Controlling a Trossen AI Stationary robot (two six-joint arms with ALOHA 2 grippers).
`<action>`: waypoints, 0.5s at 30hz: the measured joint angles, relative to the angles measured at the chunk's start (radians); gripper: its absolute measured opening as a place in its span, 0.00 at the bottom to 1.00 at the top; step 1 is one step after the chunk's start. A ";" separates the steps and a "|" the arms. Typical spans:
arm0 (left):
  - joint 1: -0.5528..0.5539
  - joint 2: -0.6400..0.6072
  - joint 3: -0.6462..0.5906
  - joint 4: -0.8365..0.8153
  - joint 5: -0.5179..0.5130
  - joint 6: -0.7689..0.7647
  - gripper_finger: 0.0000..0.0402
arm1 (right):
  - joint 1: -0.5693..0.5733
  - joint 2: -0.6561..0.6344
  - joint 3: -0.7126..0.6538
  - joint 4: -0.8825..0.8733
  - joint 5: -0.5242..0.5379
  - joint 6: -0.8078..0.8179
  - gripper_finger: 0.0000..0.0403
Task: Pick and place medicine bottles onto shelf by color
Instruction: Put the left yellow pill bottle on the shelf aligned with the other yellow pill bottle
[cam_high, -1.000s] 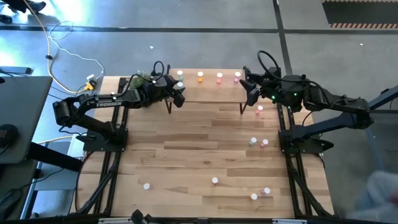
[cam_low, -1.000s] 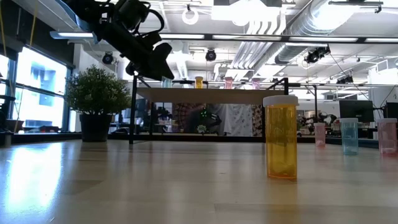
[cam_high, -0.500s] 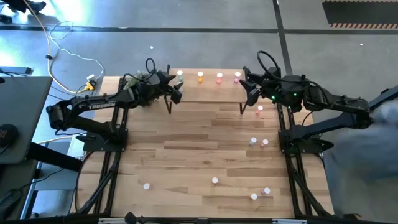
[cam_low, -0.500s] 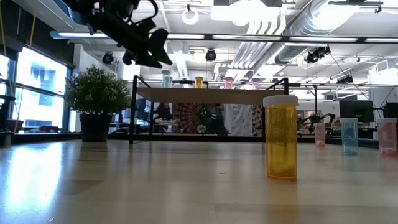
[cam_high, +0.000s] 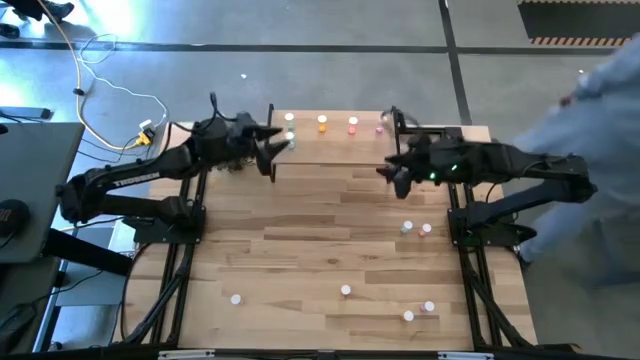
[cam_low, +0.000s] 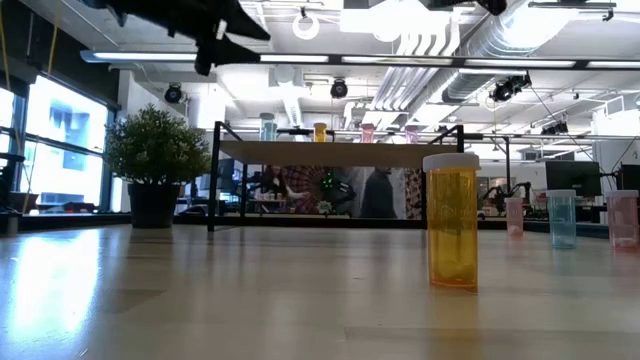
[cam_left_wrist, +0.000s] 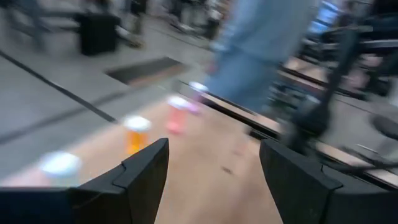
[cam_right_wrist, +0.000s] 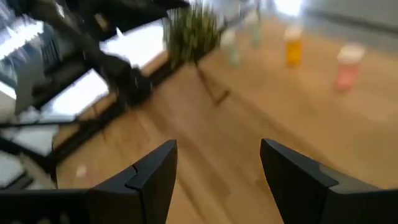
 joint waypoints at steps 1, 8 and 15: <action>-0.020 -0.008 0.000 -0.019 0.013 -0.015 0.61 | 0.020 0.013 0.000 -0.019 -0.002 0.022 0.55; -0.228 -0.027 -0.001 -0.100 0.021 -0.034 0.61 | 0.171 0.101 0.000 -0.124 -0.021 0.125 0.55; -0.398 -0.026 -0.001 -0.101 -0.025 -0.064 0.61 | 0.329 0.139 0.000 -0.195 -0.063 0.145 0.55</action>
